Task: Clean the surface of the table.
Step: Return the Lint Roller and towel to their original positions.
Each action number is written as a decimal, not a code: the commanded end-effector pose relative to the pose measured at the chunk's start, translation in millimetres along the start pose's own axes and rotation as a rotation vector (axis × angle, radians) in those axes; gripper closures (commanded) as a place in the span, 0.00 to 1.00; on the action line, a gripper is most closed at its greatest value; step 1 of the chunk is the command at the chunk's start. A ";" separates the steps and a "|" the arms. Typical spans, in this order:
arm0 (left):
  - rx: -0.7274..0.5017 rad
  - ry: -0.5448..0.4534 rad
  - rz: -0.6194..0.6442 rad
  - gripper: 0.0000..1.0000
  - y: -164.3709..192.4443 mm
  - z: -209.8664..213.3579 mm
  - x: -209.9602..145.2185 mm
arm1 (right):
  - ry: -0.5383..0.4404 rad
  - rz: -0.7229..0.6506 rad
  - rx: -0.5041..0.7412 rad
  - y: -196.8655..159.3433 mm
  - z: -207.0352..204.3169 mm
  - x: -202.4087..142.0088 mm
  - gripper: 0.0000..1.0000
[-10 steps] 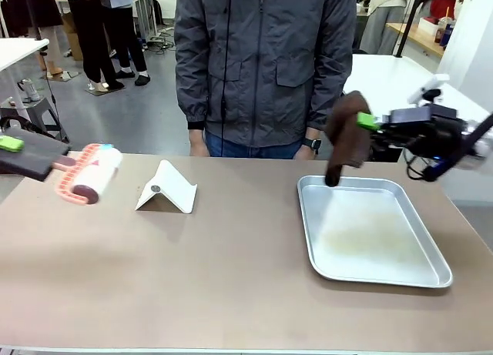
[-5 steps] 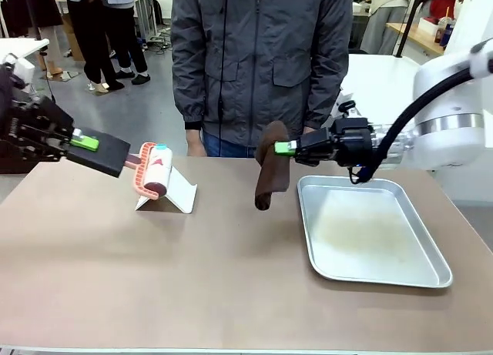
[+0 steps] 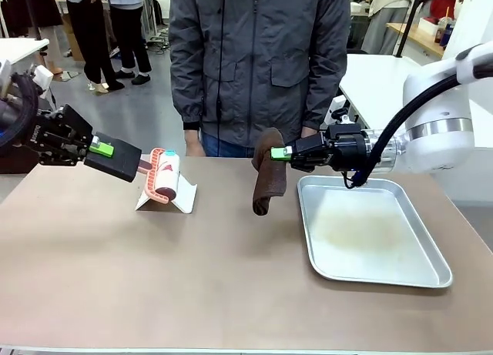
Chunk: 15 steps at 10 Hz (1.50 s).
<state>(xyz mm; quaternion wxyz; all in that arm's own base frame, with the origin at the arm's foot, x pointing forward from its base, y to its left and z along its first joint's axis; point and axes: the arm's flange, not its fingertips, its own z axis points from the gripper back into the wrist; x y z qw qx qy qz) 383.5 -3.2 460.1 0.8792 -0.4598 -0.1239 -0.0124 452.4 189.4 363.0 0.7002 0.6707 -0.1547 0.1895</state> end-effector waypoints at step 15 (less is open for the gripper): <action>0.340 0.155 0.061 0.78 -12.4 -134.7 124.0 | 0.190 -0.297 -0.455 -56.1 -58.9 13.6 0.91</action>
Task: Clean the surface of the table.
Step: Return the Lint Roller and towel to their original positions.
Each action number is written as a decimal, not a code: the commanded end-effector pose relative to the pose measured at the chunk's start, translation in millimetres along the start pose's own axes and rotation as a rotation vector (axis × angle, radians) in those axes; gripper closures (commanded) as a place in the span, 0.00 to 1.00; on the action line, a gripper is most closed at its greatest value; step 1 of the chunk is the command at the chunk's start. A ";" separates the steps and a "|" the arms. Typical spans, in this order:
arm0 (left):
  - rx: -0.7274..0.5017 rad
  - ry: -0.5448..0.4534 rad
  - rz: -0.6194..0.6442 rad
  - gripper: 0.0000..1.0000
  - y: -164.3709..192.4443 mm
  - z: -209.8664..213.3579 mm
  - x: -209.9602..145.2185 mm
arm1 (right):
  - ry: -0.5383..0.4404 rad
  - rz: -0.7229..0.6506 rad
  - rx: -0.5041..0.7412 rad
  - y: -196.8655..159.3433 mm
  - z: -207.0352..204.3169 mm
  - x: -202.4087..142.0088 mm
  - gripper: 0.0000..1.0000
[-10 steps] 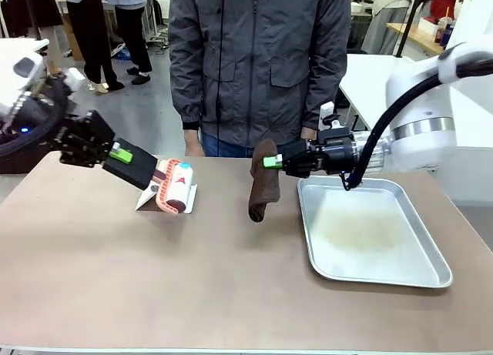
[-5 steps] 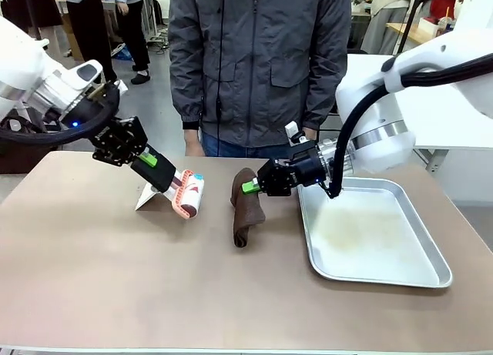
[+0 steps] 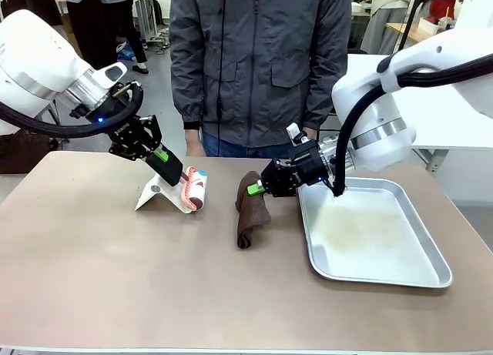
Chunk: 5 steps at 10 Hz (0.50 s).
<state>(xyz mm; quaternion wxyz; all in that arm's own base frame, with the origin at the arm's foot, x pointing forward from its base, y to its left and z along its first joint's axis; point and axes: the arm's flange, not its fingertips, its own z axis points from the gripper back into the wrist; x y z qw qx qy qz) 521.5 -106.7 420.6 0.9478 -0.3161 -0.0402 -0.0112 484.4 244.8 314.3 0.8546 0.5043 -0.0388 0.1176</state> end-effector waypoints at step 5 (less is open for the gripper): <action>0.071 -0.019 0.035 0.78 11.3 -6.9 23.9 | -0.029 -0.078 -0.033 -12.7 16.7 3.1 0.91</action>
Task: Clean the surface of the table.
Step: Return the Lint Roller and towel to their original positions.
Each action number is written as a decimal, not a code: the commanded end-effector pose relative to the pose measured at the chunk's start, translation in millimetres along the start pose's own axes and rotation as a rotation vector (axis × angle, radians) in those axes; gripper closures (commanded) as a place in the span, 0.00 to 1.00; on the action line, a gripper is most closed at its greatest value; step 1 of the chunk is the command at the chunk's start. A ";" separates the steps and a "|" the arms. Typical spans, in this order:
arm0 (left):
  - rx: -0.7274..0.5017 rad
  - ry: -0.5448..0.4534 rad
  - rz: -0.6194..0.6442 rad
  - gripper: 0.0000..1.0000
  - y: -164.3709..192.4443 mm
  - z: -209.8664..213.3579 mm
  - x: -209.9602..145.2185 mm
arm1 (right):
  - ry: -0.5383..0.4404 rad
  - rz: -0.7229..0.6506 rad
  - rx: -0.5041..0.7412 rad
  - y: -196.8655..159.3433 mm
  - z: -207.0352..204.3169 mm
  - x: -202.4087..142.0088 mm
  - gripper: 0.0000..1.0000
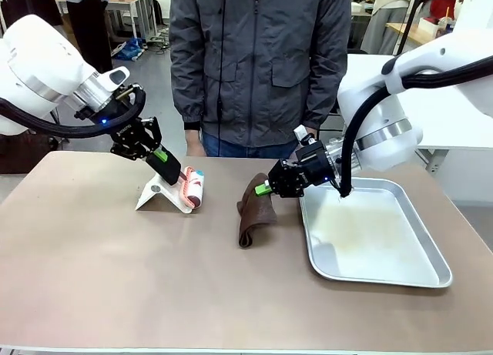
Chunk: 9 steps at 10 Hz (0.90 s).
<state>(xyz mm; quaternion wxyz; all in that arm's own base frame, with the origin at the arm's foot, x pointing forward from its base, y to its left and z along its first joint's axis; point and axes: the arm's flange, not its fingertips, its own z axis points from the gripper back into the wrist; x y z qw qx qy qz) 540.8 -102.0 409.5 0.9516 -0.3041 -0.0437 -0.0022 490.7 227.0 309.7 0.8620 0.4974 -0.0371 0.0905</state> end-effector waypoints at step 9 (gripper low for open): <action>0.002 0.019 0.042 0.78 16.5 0.1 11.4 | 0.005 -0.043 -0.003 -4.0 3.4 2.0 0.91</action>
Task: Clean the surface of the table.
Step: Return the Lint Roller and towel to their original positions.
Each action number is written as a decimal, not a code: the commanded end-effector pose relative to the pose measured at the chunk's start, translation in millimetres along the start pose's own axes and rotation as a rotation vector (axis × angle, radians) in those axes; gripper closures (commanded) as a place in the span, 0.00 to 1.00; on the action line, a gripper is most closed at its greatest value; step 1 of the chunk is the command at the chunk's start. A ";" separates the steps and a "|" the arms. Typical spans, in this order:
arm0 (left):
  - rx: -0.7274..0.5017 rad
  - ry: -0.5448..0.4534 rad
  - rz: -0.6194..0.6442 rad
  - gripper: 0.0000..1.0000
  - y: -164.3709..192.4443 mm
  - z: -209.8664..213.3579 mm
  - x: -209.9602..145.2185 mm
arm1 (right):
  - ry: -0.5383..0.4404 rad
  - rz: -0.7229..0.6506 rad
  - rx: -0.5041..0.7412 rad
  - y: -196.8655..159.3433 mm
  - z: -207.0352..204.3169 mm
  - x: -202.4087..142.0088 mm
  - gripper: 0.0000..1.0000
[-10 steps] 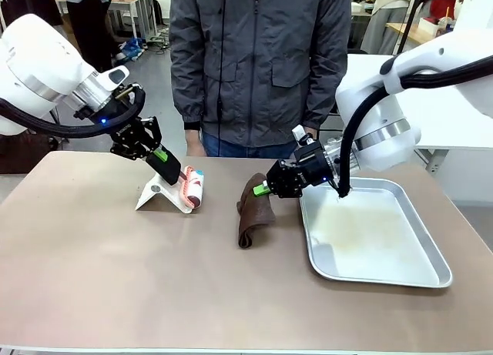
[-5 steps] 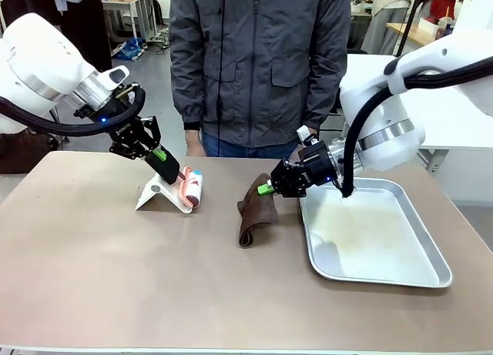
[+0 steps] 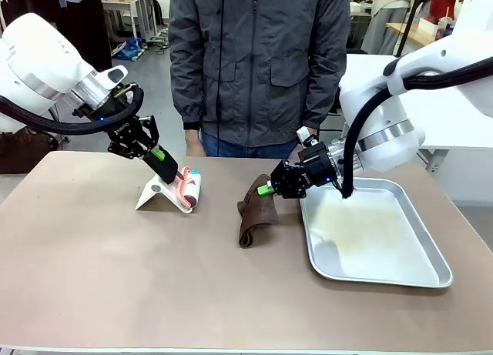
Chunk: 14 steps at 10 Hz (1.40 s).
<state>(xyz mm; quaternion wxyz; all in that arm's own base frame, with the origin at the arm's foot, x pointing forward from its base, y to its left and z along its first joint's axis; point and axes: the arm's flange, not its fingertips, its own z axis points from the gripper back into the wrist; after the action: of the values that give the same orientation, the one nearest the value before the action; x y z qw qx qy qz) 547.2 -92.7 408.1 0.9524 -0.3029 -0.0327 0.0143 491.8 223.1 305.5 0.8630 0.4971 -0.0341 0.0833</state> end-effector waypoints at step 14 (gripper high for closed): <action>-0.053 0.001 0.034 0.00 26.9 -1.7 -4.6 | 0.063 -0.022 -0.018 -6.6 -1.4 10.8 0.00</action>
<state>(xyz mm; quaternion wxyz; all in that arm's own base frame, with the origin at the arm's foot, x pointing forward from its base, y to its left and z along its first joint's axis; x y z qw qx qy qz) 547.5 -76.6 389.7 0.9444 -0.3266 -0.0158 0.0353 493.6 222.0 299.5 0.8636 0.4957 -0.0169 0.0902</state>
